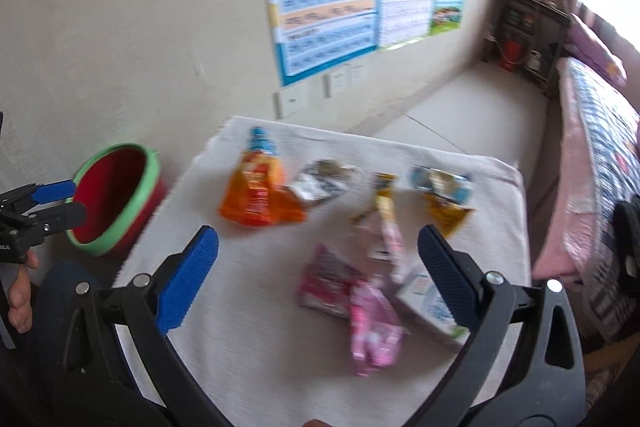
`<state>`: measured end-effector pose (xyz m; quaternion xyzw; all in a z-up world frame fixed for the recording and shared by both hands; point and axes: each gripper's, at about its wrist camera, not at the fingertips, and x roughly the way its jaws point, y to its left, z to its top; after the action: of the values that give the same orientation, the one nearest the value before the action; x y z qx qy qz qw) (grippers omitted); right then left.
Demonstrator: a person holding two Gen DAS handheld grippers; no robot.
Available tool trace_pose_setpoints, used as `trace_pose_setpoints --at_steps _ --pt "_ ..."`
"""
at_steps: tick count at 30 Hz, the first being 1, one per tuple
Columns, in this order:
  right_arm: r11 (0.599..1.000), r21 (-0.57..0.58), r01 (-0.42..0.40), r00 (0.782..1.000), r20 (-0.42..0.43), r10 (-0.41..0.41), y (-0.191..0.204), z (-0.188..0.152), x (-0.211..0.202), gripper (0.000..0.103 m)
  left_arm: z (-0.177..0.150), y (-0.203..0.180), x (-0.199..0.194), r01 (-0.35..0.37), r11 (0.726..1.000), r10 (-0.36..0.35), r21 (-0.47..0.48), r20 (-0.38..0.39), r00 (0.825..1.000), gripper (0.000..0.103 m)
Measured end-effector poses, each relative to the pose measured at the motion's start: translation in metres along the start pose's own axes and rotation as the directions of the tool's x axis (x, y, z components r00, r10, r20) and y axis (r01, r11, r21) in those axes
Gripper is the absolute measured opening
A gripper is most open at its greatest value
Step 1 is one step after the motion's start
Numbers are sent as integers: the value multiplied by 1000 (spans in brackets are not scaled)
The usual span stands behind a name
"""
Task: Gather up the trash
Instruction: 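Move both open tools back over the remaining wrappers on the table, then grasp the orange snack bag with the left tool while the right tool grasps the silver-blue wrapper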
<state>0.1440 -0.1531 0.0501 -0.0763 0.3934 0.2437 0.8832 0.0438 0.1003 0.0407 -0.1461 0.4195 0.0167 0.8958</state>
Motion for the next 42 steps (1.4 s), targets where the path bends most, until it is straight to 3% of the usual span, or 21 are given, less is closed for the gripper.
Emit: trace_pose_setpoints --at_steps 7,15,39,42 --pt "996 33 77 997 -4 -77 -58 6 -6 98 18 -29 31 40 999 -39 17 -33 999 95" --pt "992 64 113 993 -32 -111 -97 15 17 98 33 -45 63 43 998 -40 43 -67 997 95" --pt "970 217 110 983 -167 -74 -168 33 145 98 63 -29 183 29 999 -33 -23 -191 981 93" --pt "965 241 102 981 -185 -58 -175 34 158 93 67 -23 197 36 997 -49 -64 -204 978 89"
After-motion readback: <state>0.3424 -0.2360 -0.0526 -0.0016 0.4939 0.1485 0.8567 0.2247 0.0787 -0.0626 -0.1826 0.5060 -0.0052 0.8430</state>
